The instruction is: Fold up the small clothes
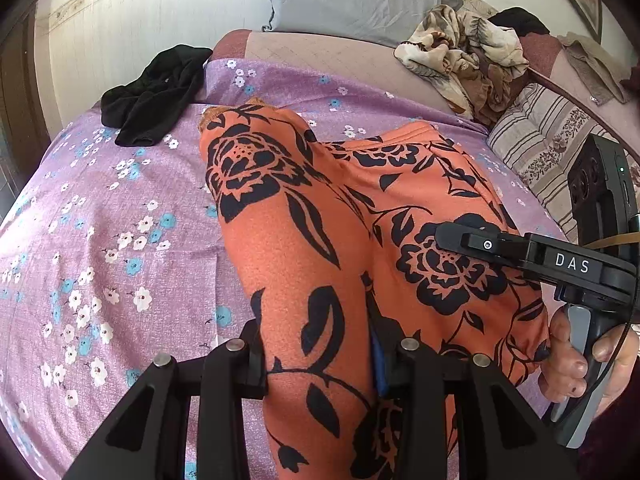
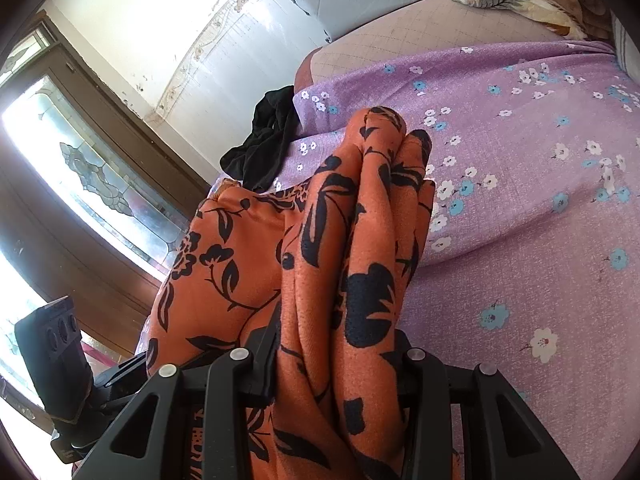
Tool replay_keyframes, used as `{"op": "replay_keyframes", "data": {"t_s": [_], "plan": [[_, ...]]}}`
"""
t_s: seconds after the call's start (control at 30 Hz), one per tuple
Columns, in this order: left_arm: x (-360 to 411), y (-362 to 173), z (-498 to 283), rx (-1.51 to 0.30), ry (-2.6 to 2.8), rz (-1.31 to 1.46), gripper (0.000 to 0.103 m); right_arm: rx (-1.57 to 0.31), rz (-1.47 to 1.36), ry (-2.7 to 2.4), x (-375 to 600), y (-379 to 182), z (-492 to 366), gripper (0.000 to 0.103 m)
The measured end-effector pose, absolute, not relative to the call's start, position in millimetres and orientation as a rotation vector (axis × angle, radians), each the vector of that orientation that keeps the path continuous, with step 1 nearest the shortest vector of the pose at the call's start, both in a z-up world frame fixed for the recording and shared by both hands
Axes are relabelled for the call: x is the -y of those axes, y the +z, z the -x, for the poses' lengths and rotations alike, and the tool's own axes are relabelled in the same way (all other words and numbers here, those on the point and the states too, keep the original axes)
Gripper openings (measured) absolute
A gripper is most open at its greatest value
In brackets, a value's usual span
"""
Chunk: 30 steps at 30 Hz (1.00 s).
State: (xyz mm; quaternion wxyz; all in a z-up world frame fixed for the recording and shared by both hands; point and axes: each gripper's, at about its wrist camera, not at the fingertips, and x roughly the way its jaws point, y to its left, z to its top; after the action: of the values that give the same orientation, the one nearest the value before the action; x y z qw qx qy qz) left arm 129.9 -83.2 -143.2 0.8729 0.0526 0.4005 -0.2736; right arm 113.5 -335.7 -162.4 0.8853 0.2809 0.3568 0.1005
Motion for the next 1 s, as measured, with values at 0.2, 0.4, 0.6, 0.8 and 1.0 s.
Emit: {"op": "replay_keyframes", "data": {"t_s": [0.2,0.4,0.6,0.8,1.0], "plan": [[78,-145,-126,-0.847,-0.569,-0.108,0.039,-0.747,-0.594,0.204,329,-167,-108,0.040],[79,-151,-125,-0.866,-0.566,-0.111,0.039,-0.762,-0.612,0.188,329,-174,-110,0.040],[79,-159,-127,-0.894,-0.556,-0.116,0.039,-0.787,-0.612,0.178,328,-182,-112,0.040],[78,-170,-133,-0.933,-0.548,-0.113,0.040,-0.813,-0.617,0.165,329,-191,-115,0.040],[76,-182,-143,-0.986,-0.492,-0.112,0.056,-0.859,-0.648,0.142,335,-203,-119,0.040]]}}
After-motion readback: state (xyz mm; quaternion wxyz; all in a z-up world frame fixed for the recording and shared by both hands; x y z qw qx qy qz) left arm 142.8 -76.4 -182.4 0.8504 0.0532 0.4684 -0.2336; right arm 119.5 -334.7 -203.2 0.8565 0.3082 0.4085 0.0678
